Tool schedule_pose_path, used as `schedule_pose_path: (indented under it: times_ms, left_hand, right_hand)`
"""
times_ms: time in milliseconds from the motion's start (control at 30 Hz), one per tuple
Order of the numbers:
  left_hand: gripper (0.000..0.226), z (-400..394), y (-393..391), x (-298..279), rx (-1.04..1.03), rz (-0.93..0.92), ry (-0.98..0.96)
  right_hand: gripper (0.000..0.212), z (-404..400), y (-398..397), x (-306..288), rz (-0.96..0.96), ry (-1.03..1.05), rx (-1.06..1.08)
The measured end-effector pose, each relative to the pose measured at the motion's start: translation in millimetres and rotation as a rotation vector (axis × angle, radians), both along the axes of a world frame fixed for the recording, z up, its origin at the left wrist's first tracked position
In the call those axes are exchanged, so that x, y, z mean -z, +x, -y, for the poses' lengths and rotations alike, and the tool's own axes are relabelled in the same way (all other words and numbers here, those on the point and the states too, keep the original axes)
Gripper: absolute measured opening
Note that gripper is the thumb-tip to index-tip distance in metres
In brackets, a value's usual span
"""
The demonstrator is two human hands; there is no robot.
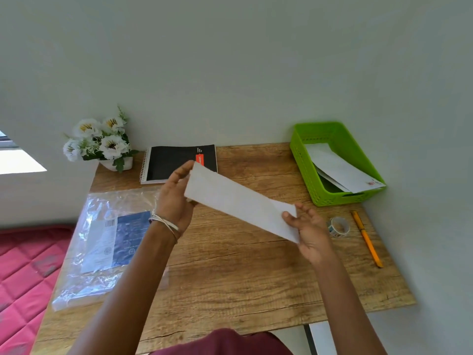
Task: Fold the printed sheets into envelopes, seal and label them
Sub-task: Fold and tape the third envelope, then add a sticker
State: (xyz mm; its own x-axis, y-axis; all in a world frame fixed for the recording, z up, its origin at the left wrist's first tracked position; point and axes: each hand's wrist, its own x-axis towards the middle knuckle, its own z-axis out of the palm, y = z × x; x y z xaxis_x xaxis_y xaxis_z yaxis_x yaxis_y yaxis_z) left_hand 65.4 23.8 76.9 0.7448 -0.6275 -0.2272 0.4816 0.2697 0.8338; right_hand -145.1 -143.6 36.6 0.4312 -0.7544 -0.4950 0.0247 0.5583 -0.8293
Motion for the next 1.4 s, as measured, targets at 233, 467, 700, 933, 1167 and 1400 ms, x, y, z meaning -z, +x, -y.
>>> schedule_pose_path:
  times_ms: [233, 467, 700, 933, 1167, 1400]
  left_hand:
    - [0.026, -9.6, -7.9, 29.7, 0.059, 0.165, 0.650]
    - [0.058, -3.4, -13.6, 60.4, 0.128, 0.669, 1.053]
    - [0.038, -3.2, -33.3, 79.7, 0.303, 1.294, 1.222]
    - [0.049, 2.3, -65.4, 84.3, 0.580, 1.511, 1.205]
    - [0.054, 0.6, -71.4, 93.4, 0.632, 1.527, 1.289]
    - [0.077, -3.4, -74.9, 104.1, 0.669, 1.491, 1.268]
  right_hand:
    - [0.053, 14.6, -10.3, 10.2, -0.209, -0.303, 0.056]
    - [0.059, 11.2, 6.5, 36.5, -0.554, -0.646, -0.119]
    - [0.046, -10.6, 20.3, 48.9, -0.945, -1.131, -0.331]
    - [0.070, -33.2, 22.2, 69.3, -0.941, -1.302, -0.673]
    - [0.085, -28.0, 17.7, 76.8, -0.946, -1.348, -0.774]
    - [0.075, -26.8, 14.9, 76.5, -0.958, -1.355, -0.835]
